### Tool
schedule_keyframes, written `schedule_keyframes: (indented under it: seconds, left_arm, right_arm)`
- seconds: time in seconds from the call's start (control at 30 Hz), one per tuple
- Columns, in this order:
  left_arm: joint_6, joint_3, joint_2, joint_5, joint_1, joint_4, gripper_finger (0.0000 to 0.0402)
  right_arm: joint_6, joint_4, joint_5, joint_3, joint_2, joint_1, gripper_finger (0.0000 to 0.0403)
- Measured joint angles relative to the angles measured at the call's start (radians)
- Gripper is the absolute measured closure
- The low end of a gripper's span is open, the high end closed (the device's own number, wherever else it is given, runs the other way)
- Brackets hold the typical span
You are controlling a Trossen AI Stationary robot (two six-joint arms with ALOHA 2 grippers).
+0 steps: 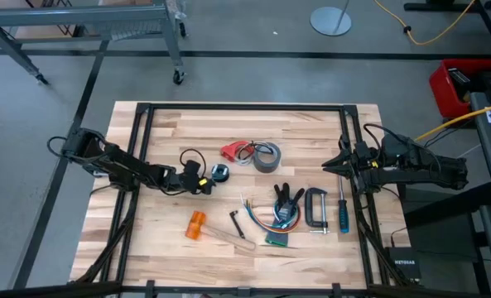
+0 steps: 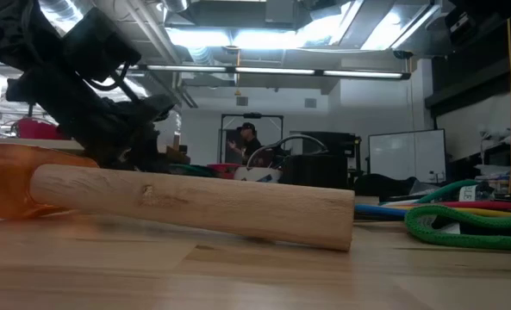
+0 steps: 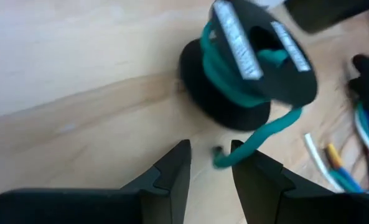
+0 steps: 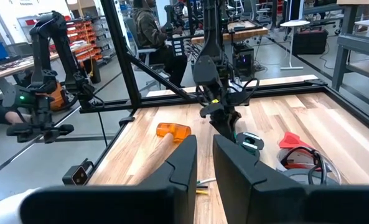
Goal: Coil cords
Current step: Coil the blue wire onto the spool, then return to Home Position
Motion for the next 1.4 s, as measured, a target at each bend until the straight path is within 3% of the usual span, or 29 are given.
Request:
schedule_keyframes:
  seconds: [0.33, 0.6, 0.8, 0.97, 1.2, 1.4]
  left_arm:
    - [-0.019, 0.002, -0.105, 0.058, -0.003, -0.239, 0.0293]
    - [0.090, -0.002, -0.169, 0.117, -0.005, -0.276, 0.0293]
    - [0.222, -0.006, -0.322, 0.153, -0.006, -0.386, 0.0292]
    - [0.306, -0.005, -0.494, 0.093, -0.006, -0.523, 0.0292]
    - [0.466, -0.002, -0.733, -0.128, -0.006, -0.598, 0.0292]
    - [0.619, -0.002, -0.884, -0.153, -0.032, -0.604, 0.0292]
  right_arm:
    - [0.003, 0.000, -0.029, 0.000, 0.000, 0.000, 0.0347]
    - [0.025, 0.000, -0.045, 0.000, 0.000, 0.000, 0.0347]
    - [0.033, 0.004, -0.045, 0.000, 0.000, 0.000, 0.0347]
    - [0.053, -0.001, -0.045, 0.011, 0.000, 0.000, 0.0347]
    - [0.044, 0.002, -0.045, 0.059, 0.000, 0.000, 0.0347]
    - [0.041, -0.002, -0.044, 0.071, 0.000, 0.000, 0.0347]
